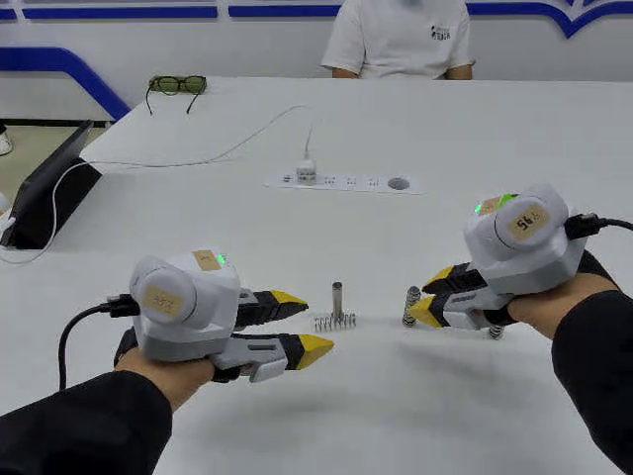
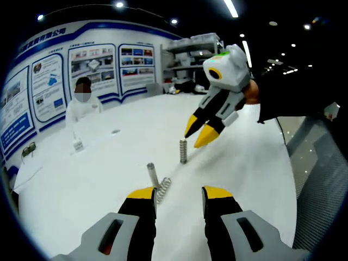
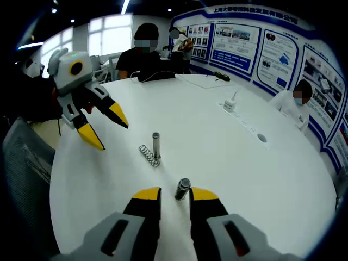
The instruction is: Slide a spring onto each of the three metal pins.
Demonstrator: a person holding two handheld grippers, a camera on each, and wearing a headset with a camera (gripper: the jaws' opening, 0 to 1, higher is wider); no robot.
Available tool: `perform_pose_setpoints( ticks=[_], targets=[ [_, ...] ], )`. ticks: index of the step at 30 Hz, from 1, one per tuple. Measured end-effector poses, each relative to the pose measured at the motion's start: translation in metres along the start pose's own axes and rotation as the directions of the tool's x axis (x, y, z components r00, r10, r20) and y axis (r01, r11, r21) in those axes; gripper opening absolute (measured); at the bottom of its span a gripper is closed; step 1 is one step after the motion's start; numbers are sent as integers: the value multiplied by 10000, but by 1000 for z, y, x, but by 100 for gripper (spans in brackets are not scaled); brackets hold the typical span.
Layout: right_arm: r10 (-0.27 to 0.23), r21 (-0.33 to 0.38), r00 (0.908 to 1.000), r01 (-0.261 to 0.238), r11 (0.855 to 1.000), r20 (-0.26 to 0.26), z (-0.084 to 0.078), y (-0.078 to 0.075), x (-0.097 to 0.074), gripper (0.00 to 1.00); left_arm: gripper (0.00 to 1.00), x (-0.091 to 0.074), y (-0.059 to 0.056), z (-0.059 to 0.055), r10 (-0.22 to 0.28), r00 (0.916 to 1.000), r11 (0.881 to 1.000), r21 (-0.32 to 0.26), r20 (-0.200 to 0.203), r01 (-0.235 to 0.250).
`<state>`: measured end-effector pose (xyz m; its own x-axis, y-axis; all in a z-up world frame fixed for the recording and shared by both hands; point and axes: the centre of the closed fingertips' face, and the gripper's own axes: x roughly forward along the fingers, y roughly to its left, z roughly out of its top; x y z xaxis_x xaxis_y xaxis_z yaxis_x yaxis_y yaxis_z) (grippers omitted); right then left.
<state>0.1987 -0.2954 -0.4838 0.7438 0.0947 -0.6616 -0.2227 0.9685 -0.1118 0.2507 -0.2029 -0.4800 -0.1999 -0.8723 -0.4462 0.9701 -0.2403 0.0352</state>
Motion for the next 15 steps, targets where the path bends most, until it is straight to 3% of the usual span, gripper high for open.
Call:
perform_pose_setpoints(
  ticks=[5, 15],
  targets=[
    [-83, 43, 9997, 82, 10000, 225, 0, 9, -11, 21, 34, 10, 10, -6, -69, 9995, 10000, -29, -319, 68],
    [-308, 562, 9954, 258, 9981, 910, 3, 23, -31, 22, 32, 31, 19, -21, -287, 9940, 9996, 36, -1059, 293]
  ],
)
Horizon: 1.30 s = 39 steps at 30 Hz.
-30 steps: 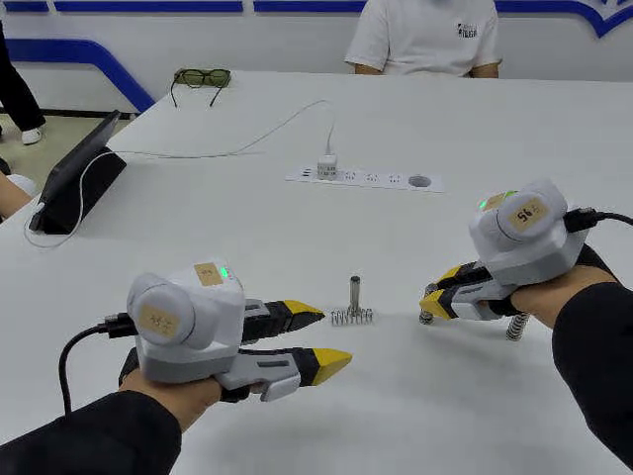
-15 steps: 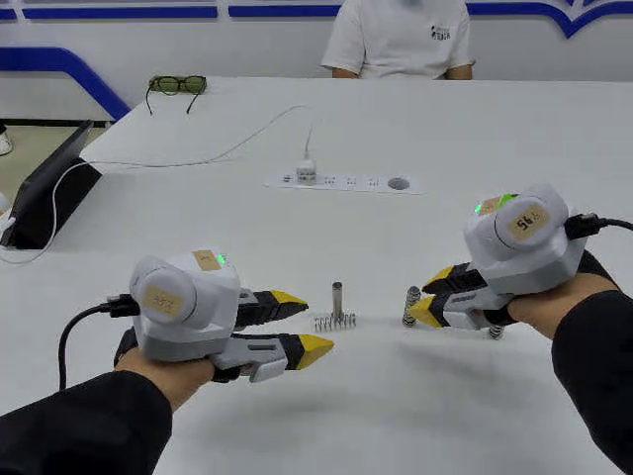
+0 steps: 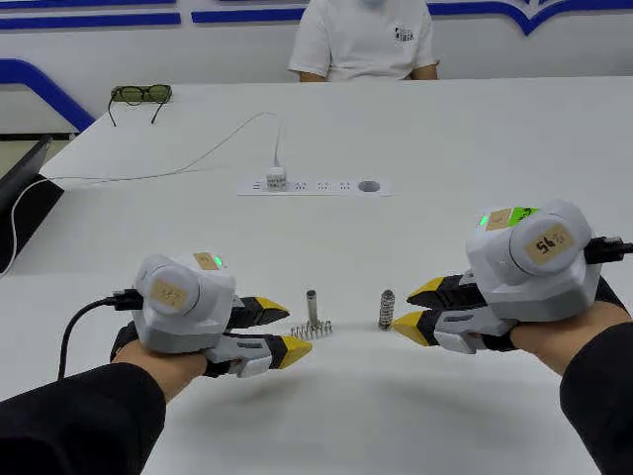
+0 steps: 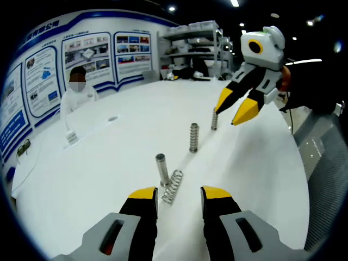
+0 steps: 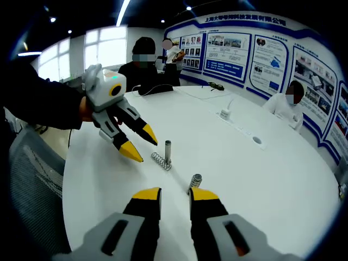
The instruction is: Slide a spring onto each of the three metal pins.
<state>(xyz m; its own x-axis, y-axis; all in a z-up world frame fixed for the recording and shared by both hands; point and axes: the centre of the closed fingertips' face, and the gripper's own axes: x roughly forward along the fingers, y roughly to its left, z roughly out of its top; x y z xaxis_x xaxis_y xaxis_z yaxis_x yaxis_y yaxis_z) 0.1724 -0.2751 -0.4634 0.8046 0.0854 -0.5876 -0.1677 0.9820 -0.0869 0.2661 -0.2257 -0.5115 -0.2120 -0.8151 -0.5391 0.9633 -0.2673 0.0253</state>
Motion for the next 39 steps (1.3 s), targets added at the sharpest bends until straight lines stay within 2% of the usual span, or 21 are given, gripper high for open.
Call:
perform_pose_setpoints(
  ticks=[11, 15, 22, 26, 33, 36, 37, 39],
  targets=[
    [78, 368, 9998, -85, 9993, 207, -3, 10, -4, 22, 25, 14, 5, -12, -81, 9991, 10000, 5, -407, 81],
    [123, 512, 9996, -136, 9986, 264, -4, 12, -3, 22, 21, 17, 4, -17, -137, 9979, 9997, 180, -636, 149],
    [157, 603, 9996, -171, 9980, 238, -7, 13, -2, 21, 12, 20, 4, -19, -80, 9972, 9991, 401, -747, 111],
    [186, 640, 9995, -202, 9977, 246, -8, 13, -2, 21, 11, 21, 2, -19, -105, 9974, 9991, 394, -710, 133],
    [427, 720, 9988, -444, 9964, 245, -9, 18, 1, 21, 10, 16, -21, -19, -543, 9961, 9969, 528, -694, 581],
    [633, 882, 9973, -665, 9939, 384, -7, 23, 2, 21, 10, 11, -34, -10, -811, 9964, 9955, 472, -230, 821],
    [801, 1082, 9954, -855, 9904, 534, -5, 25, 1, 21, 10, 9, -41, -5, -987, 9951, 9940, 470, -42, 987],
    [845, 1232, 9944, -918, 9881, 634, -3, 24, 1, 21, 10, 6, -46, 0, -1003, 9949, 9935, 546, 129, 994]
  ],
)
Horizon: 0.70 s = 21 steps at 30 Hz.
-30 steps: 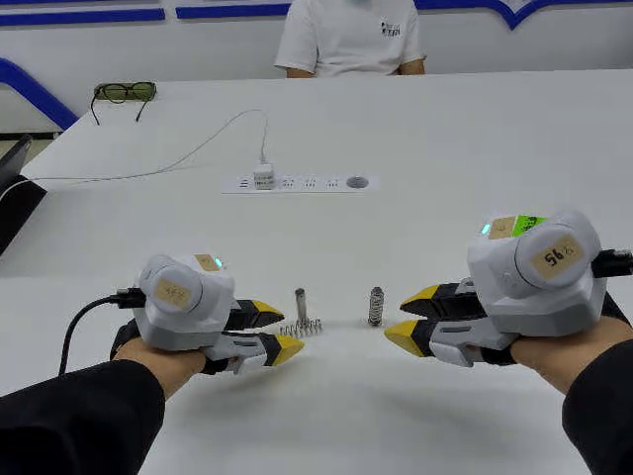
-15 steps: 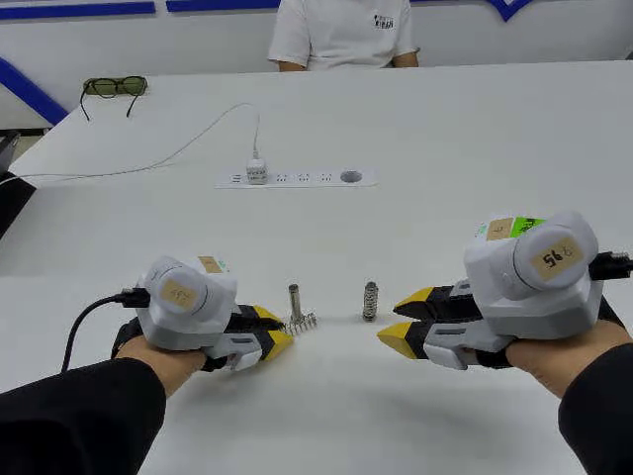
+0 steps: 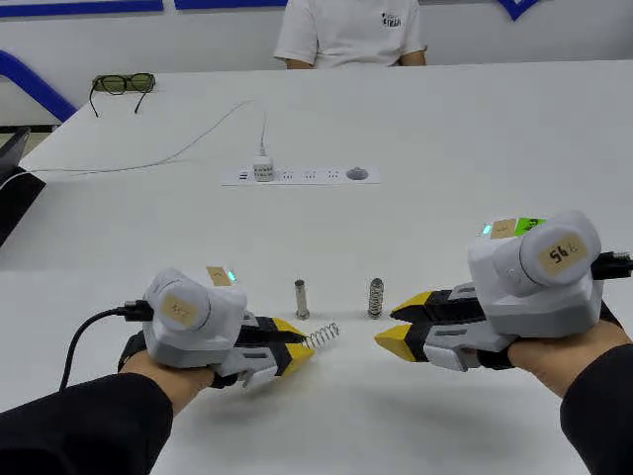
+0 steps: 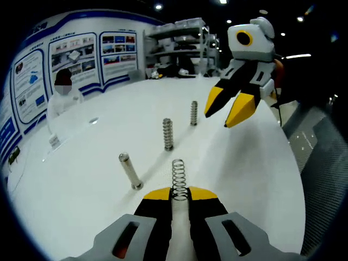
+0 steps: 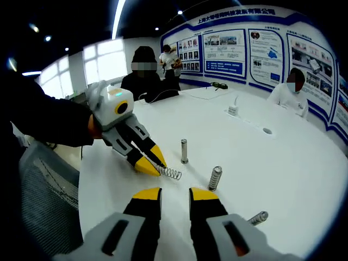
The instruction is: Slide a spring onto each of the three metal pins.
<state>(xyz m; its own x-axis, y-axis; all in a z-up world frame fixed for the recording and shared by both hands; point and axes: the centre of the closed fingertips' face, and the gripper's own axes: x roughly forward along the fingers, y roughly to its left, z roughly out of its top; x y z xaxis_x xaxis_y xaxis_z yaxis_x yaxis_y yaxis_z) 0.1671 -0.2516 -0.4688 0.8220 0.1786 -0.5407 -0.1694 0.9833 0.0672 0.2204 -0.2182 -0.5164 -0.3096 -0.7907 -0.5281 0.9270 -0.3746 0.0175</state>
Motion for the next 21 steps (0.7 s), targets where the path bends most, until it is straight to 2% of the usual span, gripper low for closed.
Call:
perform_pose_setpoints(
  ticks=[3, 5, 8, 11, 16, 19, 21],
  targets=[
    [117, 240, 9997, -122, 9996, 199, 4, 2, 0, 21, 10, -4, -12, 13, -169, 9987, 9999, 1, 476, 169],
    [186, 341, 9995, -194, 9992, 253, 6, 4, 0, 21, 10, -6, -16, 20, -242, 9970, 9996, -89, 741, 250],
    [242, 431, 9993, -254, 9987, 281, 7, 6, 0, 21, 10, -10, -24, 36, -363, 9903, 9990, -225, 1338, 397],
    [406, 619, 9984, -430, 9972, 390, 9, 9, 0, 21, 10, -15, -28, 48, -408, 9838, 9986, -270, 1747, 462],
    [1070, 1052, 9897, -1169, 9876, 954, 20, 20, -4, 19, 10, -19, -38, 60, -601, 9749, 9977, -191, 2143, 657],
    [1074, 1337, 9880, -1219, 9835, 1114, 23, 18, -7, 18, 10, -19, -40, 61, -632, 9748, 9976, -130, 2138, 675],
    [1084, 1498, 9870, -1258, 9807, 1190, 23, 15, -8, 16, 10, -20, -41, 64, -661, 9715, 9973, -166, 2274, 718]
  ],
)
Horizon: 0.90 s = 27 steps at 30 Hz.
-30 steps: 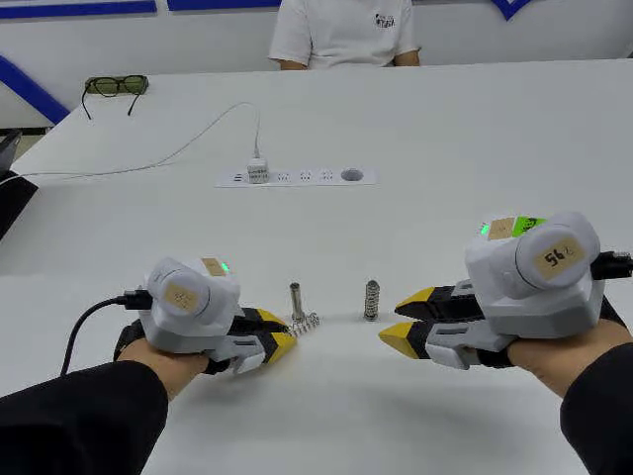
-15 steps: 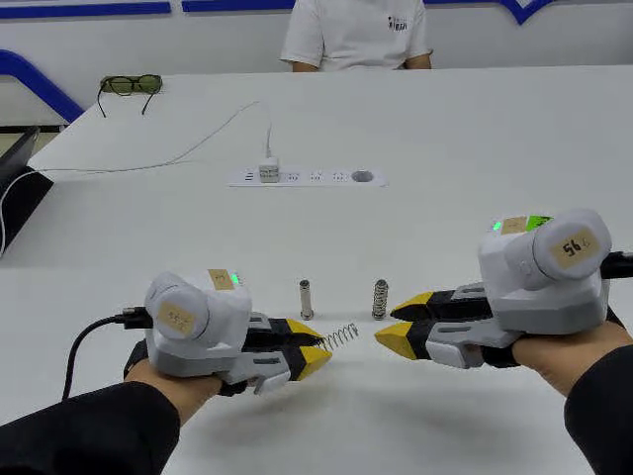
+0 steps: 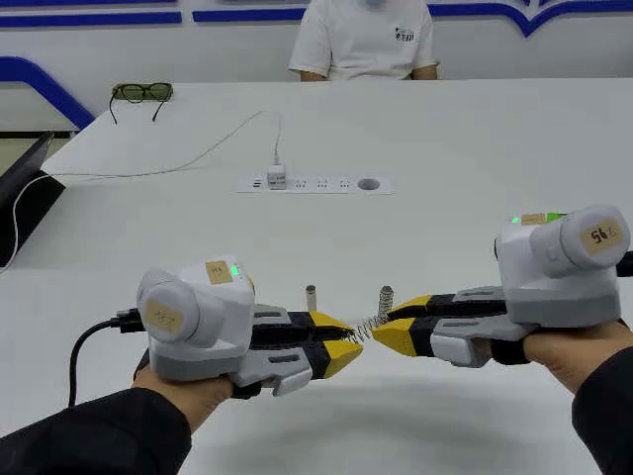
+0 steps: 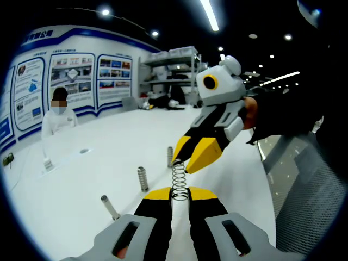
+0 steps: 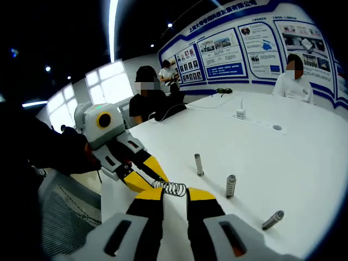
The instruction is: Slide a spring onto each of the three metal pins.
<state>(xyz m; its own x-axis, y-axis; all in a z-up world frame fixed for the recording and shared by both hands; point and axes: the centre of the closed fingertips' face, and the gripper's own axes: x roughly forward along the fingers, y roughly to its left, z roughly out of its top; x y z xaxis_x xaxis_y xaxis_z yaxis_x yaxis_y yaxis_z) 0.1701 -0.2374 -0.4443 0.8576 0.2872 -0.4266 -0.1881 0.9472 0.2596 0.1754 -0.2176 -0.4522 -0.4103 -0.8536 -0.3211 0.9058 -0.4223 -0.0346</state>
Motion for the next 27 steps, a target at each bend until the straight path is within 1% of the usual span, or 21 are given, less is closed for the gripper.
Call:
perform_pose_setpoints(
  ticks=[1, 3, 4, 5, 6, 7, 11, 15, 18, 21, 24, 27],
  targets=[
    [7, 47, 10000, -7, 10000, 12, 0, 0, -1, 16, 10, 0, 0, 1, 4, 10000, 10000, -5, 52, -4],
    [130, 357, 9997, -138, 9993, 228, 2, 1, -2, 15, 10, 0, 0, 2, 6, 10000, 10000, 30, 85, -6],
    [152, 449, 9994, -167, 9989, 319, 4, 1, -2, 15, 10, -1, 0, 5, 57, 9998, 10000, -45, 213, -56],
    [161, 557, 9988, -186, 9983, 463, 7, 0, -3, 15, 10, -2, 2, 9, 115, 9988, 9994, -336, 474, -99],
    [218, 743, 9979, -264, 9969, 617, 9, 1, -4, 15, 10, -3, 3, 10, 114, 9985, 9991, -406, 542, -92],
    [350, 967, 9963, -426, 9944, 785, 12, 2, -4, 15, 10, -3, 3, 10, 130, 9984, 9992, -377, 554, -109],
    [535, 1005, 9944, -626, 9930, 910, 17, 8, -4, 15, 10, -2, 1, 10, 89, 9988, 9995, -295, 486, -74],
    [590, 769, 9942, -660, 9949, 898, 21, 16, -1, 14, 10, -2, 0, 9, 102, 9990, 9997, -221, 429, -92],
    [648, 699, 9932, -717, 9950, 967, 25, 17, -1, 13, 10, -2, 0, 9, 120, 9990, 9997, -206, 424, -111],
    [584, 384, 9947, -618, 9973, 842, 26, 19, 1, 13, 10, -2, 1, 9, 164, 9991, 9997, -173, 390, -157],
    [654, 222, 9941, -675, 9975, 860, 30, 22, 3, 13, 10, -2, 0, 8, 139, 9992, 9998, -153, 365, -133],
    [652, -233, 9954, -637, 9977, 704, 31, 25, 6, 12, 10, 0, -1, 7, 141, 9994, 9999, -99, 313, -138]
  ],
)
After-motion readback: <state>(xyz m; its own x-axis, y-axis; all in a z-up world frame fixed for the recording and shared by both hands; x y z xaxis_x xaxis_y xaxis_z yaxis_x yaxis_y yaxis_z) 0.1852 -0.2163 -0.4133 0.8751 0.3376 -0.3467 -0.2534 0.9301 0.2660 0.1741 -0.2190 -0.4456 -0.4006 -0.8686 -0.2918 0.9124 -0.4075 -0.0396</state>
